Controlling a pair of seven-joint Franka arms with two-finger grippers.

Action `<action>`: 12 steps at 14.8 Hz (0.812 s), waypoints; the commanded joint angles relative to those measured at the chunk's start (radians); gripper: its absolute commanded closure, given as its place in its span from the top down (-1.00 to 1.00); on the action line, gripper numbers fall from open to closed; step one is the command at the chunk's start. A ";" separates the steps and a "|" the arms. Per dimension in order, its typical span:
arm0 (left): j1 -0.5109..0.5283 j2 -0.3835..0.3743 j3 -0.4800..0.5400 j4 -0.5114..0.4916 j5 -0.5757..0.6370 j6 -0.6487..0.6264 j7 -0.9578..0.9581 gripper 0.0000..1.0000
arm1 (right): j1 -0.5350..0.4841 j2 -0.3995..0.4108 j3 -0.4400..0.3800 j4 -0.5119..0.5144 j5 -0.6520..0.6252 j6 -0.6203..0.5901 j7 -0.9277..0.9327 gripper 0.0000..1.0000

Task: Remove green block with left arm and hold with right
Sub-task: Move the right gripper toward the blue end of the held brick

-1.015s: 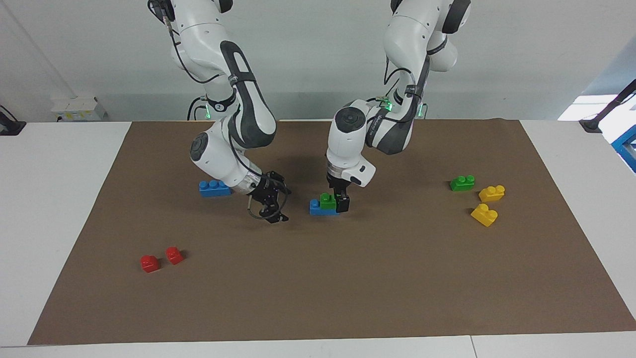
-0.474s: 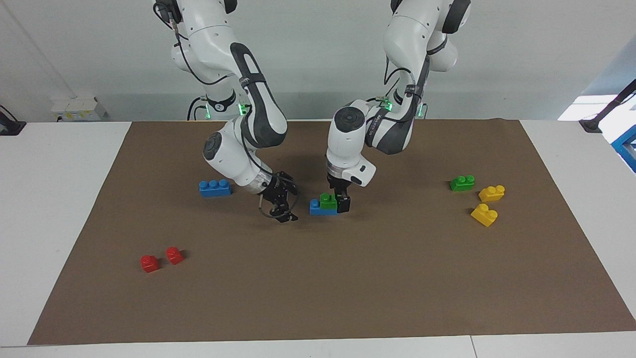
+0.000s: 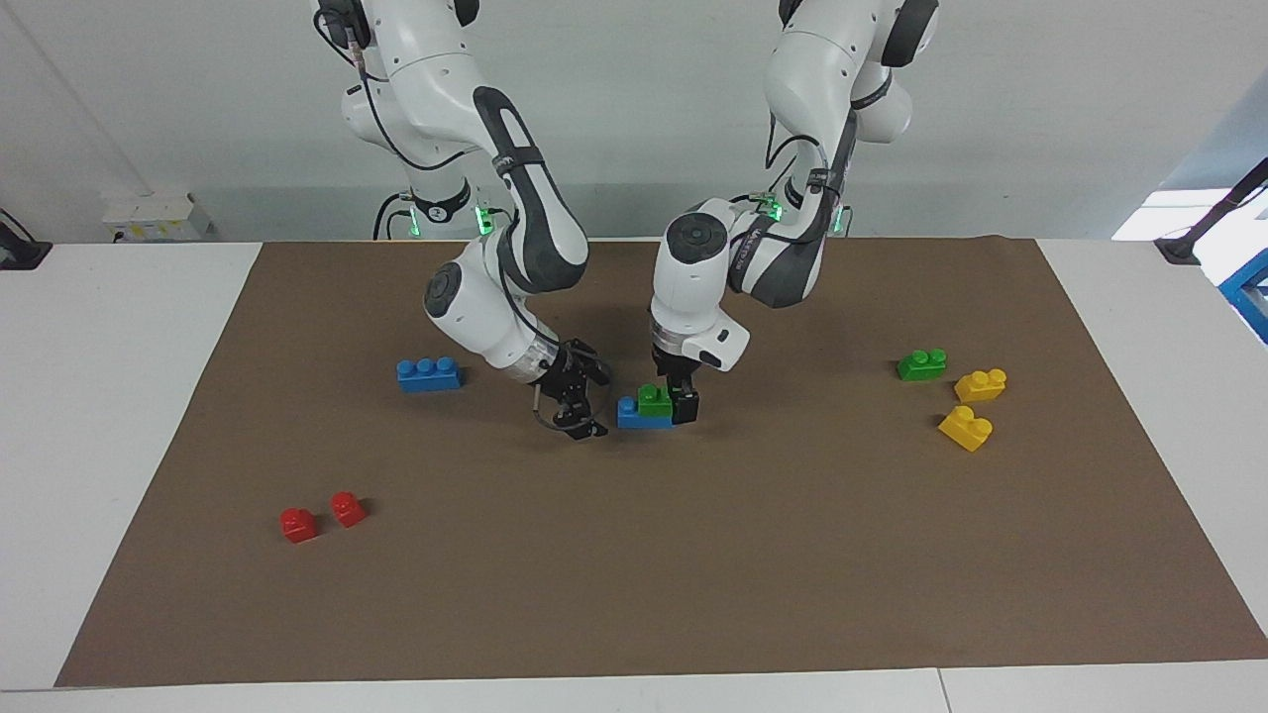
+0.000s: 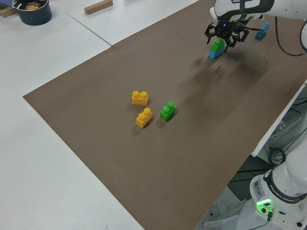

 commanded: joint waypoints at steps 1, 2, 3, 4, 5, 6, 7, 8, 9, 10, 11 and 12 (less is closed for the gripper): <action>-0.016 -0.009 0.016 -0.022 0.017 0.029 -0.031 1.00 | 0.025 0.011 -0.001 -0.006 0.044 0.053 -0.002 0.96; -0.016 -0.009 0.016 -0.022 0.017 0.029 -0.030 1.00 | 0.038 0.014 -0.001 -0.006 0.045 0.059 -0.002 0.96; -0.016 -0.009 0.016 -0.022 0.023 0.029 -0.030 1.00 | 0.041 0.019 -0.001 -0.006 0.045 0.065 -0.002 0.96; -0.016 -0.009 0.016 -0.022 0.025 0.030 -0.031 1.00 | 0.042 0.023 -0.001 -0.006 0.047 0.080 -0.002 0.96; -0.016 -0.009 0.016 -0.022 0.025 0.030 -0.031 1.00 | 0.054 0.029 -0.001 -0.004 0.057 0.091 -0.002 0.96; -0.016 -0.009 0.016 -0.022 0.025 0.030 -0.031 1.00 | 0.065 0.036 -0.001 -0.004 0.068 0.104 -0.004 0.95; -0.016 -0.009 0.016 -0.022 0.025 0.030 -0.031 1.00 | 0.065 0.042 -0.001 -0.001 0.071 0.116 -0.004 0.95; -0.015 -0.009 0.016 -0.022 0.025 0.030 -0.031 1.00 | 0.065 0.046 -0.001 0.000 0.073 0.117 -0.004 0.95; -0.016 -0.009 0.016 -0.022 0.025 0.030 -0.031 1.00 | 0.065 0.048 -0.001 0.003 0.073 0.120 -0.005 0.95; -0.016 -0.009 0.016 -0.022 0.025 0.030 -0.031 1.00 | 0.065 0.048 -0.001 0.003 0.073 0.120 -0.007 0.92; -0.016 -0.009 0.016 -0.022 0.025 0.032 -0.031 1.00 | 0.065 0.048 -0.001 0.003 0.073 0.121 -0.008 0.83; -0.016 -0.009 0.016 -0.022 0.025 0.032 -0.031 1.00 | 0.065 0.046 -0.001 0.003 0.073 0.121 -0.010 0.70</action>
